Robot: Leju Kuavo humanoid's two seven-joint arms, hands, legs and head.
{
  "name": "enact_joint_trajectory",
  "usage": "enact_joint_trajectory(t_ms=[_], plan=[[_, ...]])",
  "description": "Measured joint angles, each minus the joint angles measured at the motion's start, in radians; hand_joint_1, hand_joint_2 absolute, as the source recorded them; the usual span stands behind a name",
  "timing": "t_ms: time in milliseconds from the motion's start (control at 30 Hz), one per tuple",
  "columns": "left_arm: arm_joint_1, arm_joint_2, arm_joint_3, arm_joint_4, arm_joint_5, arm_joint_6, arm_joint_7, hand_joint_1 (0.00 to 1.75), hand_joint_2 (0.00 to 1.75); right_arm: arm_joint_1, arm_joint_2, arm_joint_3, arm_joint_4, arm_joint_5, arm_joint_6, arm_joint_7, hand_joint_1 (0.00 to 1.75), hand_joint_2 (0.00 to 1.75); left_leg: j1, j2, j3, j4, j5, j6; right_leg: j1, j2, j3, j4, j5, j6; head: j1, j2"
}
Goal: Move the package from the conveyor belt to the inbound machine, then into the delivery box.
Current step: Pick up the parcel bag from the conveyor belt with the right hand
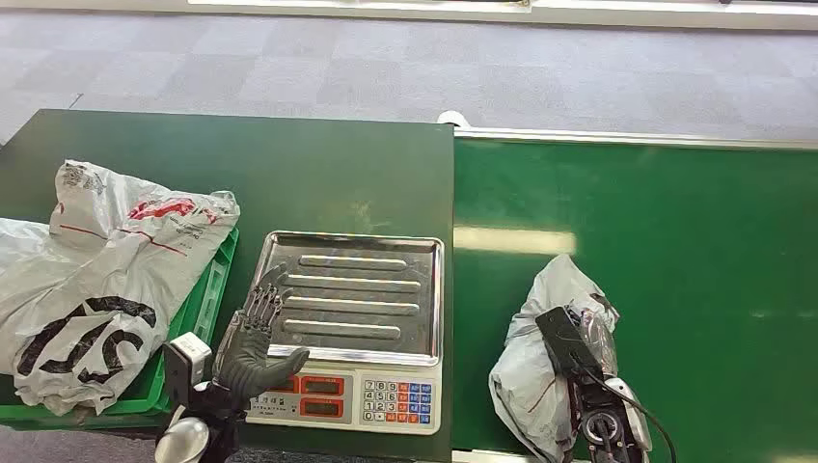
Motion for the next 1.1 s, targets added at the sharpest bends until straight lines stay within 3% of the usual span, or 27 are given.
enact_joint_trajectory(t_ms=[300,467,833,1100], plan=[[0.003,-0.001,0.001,-0.002,0.000,0.000,-0.022,0.00,1.75,0.027,0.030,-0.032,-0.165,-0.286,0.046,-0.217,1.75,1.75,0.000,0.000,0.000,0.000,0.000,0.000,0.000,0.000,0.000,0.000,0.000,0.000,0.000,0.000],[-0.002,-0.002,-0.003,-0.002,0.009,0.000,-0.036,0.00,1.75,0.058,0.047,-0.053,-0.303,-0.380,0.063,-0.339,1.75,1.75,0.000,0.001,0.000,0.000,0.000,0.000,0.000,0.000,-0.001,0.000,0.000,0.000,0.000,0.000],[-0.023,-0.002,-0.021,0.007,0.017,-0.013,-0.048,0.00,1.75,0.079,0.068,-0.036,-0.477,-0.355,0.061,-0.436,1.75,1.75,0.000,0.000,0.000,0.000,0.000,0.000,0.000,0.000,0.000,0.000,0.000,0.000,0.000,0.000],[-0.081,0.006,-0.056,0.070,0.021,-0.021,-0.067,0.00,1.75,-0.010,0.037,0.132,-0.487,-0.145,0.027,-0.387,1.75,1.75,0.000,0.001,0.001,0.000,0.001,0.000,0.000,0.000,0.000,0.000,0.000,0.000,0.000,0.000]])
